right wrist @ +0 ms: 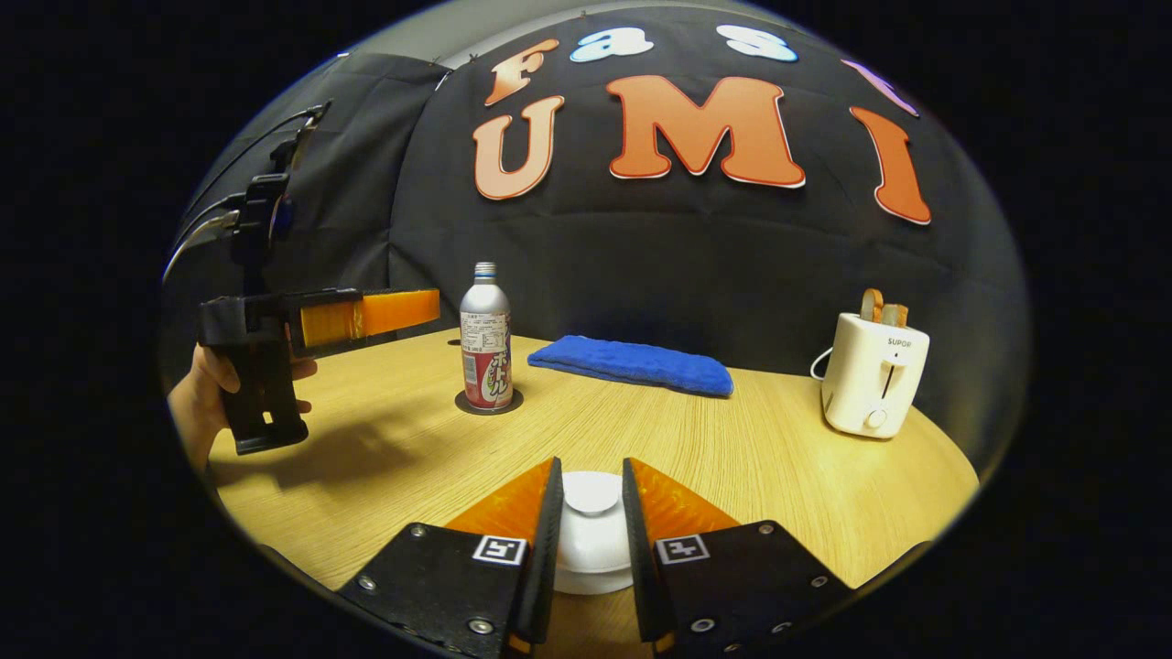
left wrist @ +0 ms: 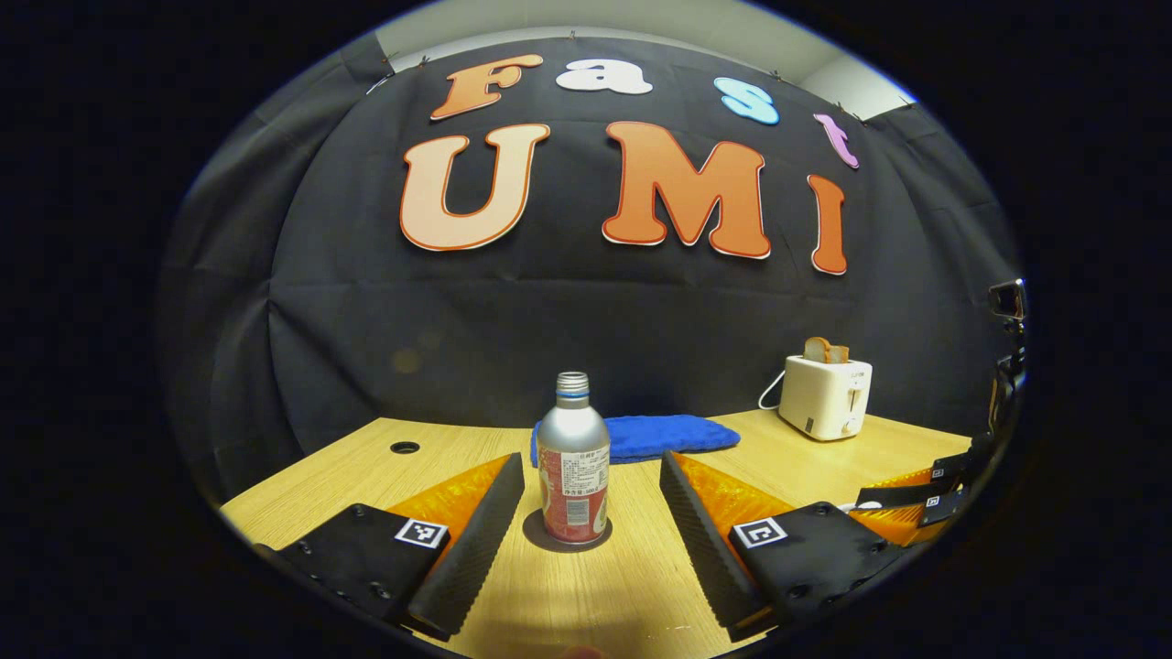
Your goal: Open the teacup lid with one hand, grasp the water bottle and pour water into the teacup with the other hand; after pouring, place the water bottle on the coaster and then close the teacup lid.
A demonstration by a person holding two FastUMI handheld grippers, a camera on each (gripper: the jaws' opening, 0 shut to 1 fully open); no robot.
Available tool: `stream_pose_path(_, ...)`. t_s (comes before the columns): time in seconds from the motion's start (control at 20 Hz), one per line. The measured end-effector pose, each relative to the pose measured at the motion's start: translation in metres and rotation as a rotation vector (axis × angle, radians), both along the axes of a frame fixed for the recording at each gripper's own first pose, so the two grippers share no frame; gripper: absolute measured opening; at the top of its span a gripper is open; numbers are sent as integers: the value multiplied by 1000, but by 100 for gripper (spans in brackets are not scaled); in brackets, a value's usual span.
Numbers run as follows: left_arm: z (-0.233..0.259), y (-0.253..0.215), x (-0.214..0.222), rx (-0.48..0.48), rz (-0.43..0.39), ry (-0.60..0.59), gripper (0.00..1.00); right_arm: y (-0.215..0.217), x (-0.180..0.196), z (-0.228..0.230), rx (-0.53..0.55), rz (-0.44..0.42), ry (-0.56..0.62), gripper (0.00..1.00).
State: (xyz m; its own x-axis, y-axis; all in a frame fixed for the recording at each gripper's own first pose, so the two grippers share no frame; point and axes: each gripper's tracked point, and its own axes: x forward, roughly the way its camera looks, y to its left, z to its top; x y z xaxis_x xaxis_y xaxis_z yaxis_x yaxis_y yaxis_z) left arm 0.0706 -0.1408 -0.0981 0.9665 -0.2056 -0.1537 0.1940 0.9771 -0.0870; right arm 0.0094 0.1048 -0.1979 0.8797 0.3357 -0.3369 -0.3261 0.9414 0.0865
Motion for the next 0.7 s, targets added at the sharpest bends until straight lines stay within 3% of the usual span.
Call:
stream_pose_path(0.15, 14, -1, -8, -8, 8, -26, 97, 0, 1, 22, 24, -5, -53, 55)
stream_pose_path(0.35, 26, 6, -20, -5, 46, -36, 97, -10, 4, 64, 91, -50, -139, 64)
stream_pose_path(0.55, 44, 9, -33, -2, 66, -65, 97, -32, 8, 107, 80, -130, -227, 74)
stream_pose_path(0.7, 55, 16, -42, -14, 91, -99, 97, -48, 8, 136, 90, -194, -298, 75)
